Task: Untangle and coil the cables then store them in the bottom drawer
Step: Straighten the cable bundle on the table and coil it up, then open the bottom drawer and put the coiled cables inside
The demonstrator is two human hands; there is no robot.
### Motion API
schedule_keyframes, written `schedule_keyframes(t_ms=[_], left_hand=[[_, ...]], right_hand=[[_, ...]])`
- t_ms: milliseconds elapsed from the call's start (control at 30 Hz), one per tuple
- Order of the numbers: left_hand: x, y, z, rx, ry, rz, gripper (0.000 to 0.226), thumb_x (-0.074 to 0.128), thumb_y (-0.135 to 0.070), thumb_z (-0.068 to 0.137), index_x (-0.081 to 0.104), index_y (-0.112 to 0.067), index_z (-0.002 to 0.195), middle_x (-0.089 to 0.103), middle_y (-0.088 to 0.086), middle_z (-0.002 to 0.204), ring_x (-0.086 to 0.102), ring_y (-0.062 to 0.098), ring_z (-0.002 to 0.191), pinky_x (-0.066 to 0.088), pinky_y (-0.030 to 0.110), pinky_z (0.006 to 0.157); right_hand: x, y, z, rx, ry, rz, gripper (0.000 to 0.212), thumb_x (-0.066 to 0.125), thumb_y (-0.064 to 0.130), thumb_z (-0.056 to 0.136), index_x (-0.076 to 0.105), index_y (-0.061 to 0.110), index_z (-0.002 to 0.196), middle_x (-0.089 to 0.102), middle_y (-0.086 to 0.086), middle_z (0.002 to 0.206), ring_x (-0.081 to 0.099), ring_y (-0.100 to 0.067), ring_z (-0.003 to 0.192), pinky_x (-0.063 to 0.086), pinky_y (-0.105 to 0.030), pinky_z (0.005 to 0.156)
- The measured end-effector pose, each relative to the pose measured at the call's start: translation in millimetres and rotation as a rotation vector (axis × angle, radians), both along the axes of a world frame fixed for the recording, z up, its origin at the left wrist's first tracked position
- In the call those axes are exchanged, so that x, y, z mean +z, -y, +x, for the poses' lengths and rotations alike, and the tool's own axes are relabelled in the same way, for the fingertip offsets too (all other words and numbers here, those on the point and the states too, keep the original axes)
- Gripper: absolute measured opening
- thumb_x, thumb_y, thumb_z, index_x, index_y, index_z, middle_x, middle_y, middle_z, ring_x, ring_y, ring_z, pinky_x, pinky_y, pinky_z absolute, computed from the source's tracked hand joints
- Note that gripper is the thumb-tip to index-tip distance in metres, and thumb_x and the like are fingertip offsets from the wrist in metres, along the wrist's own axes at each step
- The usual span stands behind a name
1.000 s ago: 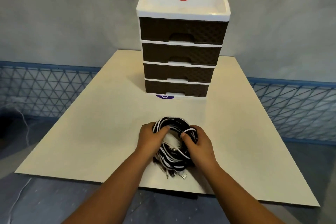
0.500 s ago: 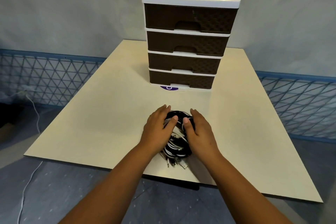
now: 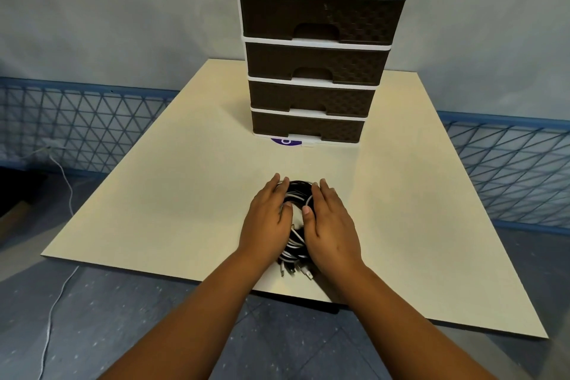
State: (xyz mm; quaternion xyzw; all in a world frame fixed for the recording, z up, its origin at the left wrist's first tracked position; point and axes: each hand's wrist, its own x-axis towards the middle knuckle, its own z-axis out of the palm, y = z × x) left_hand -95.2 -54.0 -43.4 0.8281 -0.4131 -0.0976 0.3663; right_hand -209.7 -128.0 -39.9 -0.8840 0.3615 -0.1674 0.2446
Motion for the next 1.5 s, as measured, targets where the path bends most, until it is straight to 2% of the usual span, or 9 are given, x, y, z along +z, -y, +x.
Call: schedule_keyframes(t_ms=[467,667,800,900,1000,1167,1267,1367,1500], left_hand=[[3,0,-2,-0.006,0.044,0.052,0.049,0.035,-0.021,0.103,0.029,-0.026,0.151,0.019,-0.007,0.161,0.020,0.012,0.146,0.019,0.027,0.116],[7,0,-3,-0.011,0.038,0.086,0.048,0.033,-0.025,0.104,0.028,-0.026,0.152,0.019,-0.007,0.161,0.021,0.015,0.146,0.023,0.038,0.118],[13,0,-4,0.008,0.079,0.182,0.048,0.029,-0.035,0.105,0.025,-0.028,0.153,0.015,-0.006,0.162,0.013,0.017,0.148,0.018,0.041,0.119],[19,0,-3,0.022,0.117,0.249,0.054,0.026,-0.046,0.103,0.018,-0.030,0.154,0.008,-0.005,0.164,0.005,0.019,0.150,0.011,0.045,0.119],[31,2,3,0.019,0.147,0.267,0.061,0.024,-0.057,0.099,0.015,-0.033,0.154,0.005,-0.006,0.164,0.000,0.018,0.150,0.007,0.050,0.119],[88,33,24,0.016,0.272,0.151,0.062,0.022,-0.059,0.097,0.022,-0.031,0.152,0.009,-0.004,0.163,0.002,0.020,0.150,0.009,0.050,0.118],[136,65,48,-0.010,0.450,-0.002,0.056,0.029,-0.051,0.101,0.026,-0.028,0.151,0.013,-0.003,0.163,0.004,0.020,0.150,0.010,0.049,0.118],[192,99,77,-0.027,0.657,-0.123,0.053,0.035,-0.045,0.102,0.027,-0.028,0.151,0.013,-0.003,0.163,0.004,0.019,0.150,0.005,0.046,0.118],[247,139,113,-0.075,0.834,-0.119,0.052,0.033,-0.042,0.102,0.026,-0.027,0.151,0.013,-0.001,0.163,0.005,0.021,0.150,0.001,0.046,0.119]], right_hand=[[3,3,-2,0.054,-0.060,-0.042,0.056,0.023,0.039,0.105,0.018,0.018,0.156,0.012,-0.001,0.164,0.010,-0.019,0.151,0.009,-0.030,0.120],[5,5,-2,0.081,-0.077,-0.012,0.058,0.022,0.043,0.105,0.015,0.016,0.156,0.010,-0.003,0.165,0.007,-0.020,0.152,0.007,-0.032,0.122],[9,9,-3,0.105,-0.087,0.066,0.062,0.023,0.049,0.103,0.014,0.018,0.156,0.009,-0.002,0.165,0.007,-0.020,0.151,0.009,-0.034,0.122],[16,14,-1,0.107,-0.002,0.187,0.060,0.027,0.053,0.101,0.030,0.021,0.152,0.027,-0.002,0.160,0.022,-0.022,0.148,0.020,-0.039,0.121],[28,21,4,0.056,0.116,0.256,0.048,0.036,0.046,0.101,0.049,0.019,0.138,0.052,-0.004,0.140,0.046,-0.022,0.131,0.037,-0.037,0.109],[52,38,20,-0.010,0.204,0.312,0.047,0.048,0.042,0.099,0.047,0.020,0.141,0.045,-0.002,0.148,0.044,-0.019,0.134,0.035,-0.032,0.109],[68,52,38,-0.078,0.322,0.445,0.042,0.052,0.038,0.098,0.050,0.022,0.138,0.048,-0.002,0.145,0.045,-0.020,0.133,0.037,-0.035,0.110],[87,66,59,-0.177,0.460,0.714,0.037,0.052,0.033,0.099,0.053,0.020,0.134,0.055,-0.001,0.135,0.053,-0.017,0.117,0.043,-0.032,0.099],[104,85,87,-0.244,0.663,1.092,0.014,0.052,0.021,0.100,0.061,0.021,0.111,0.060,-0.004,0.119,0.062,-0.023,0.107,0.051,-0.038,0.095]])
